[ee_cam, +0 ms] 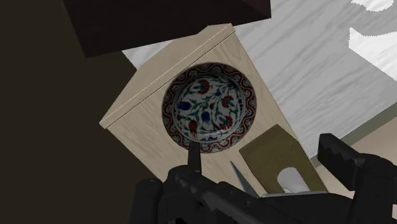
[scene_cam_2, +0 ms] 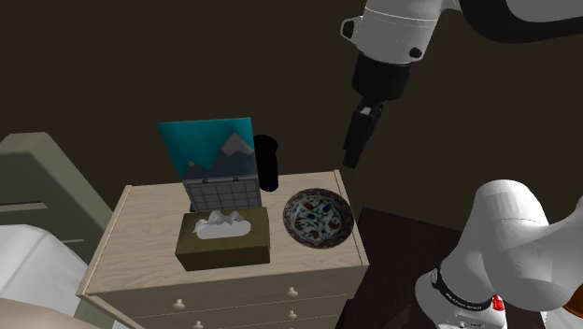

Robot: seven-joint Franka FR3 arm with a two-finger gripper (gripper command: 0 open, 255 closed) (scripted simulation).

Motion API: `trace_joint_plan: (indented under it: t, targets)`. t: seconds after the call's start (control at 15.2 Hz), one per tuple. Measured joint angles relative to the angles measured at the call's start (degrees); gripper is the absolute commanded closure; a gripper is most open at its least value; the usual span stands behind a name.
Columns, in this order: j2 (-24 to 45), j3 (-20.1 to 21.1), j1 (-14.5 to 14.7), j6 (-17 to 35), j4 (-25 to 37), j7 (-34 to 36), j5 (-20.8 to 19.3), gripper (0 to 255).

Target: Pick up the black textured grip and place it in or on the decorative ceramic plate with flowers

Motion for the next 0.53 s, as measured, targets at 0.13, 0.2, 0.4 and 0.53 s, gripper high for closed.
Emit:
trace_joint_plan:
  t: [0.13,0.2,0.4,0.53]
  targets:
    - [0.76,-0.32,-0.03,0.55,0.12,-0.47,-0.16,0]
    - [2.38,-0.55,0.02,1.49,0.66,-0.92,-0.22,0]
    - [7.48,-1.95,0.03,4.94,1.72,-3.19,-0.68,0]
    - [10.91,-3.08,-0.03,6.96,2.68,-5.00,-0.98,0]
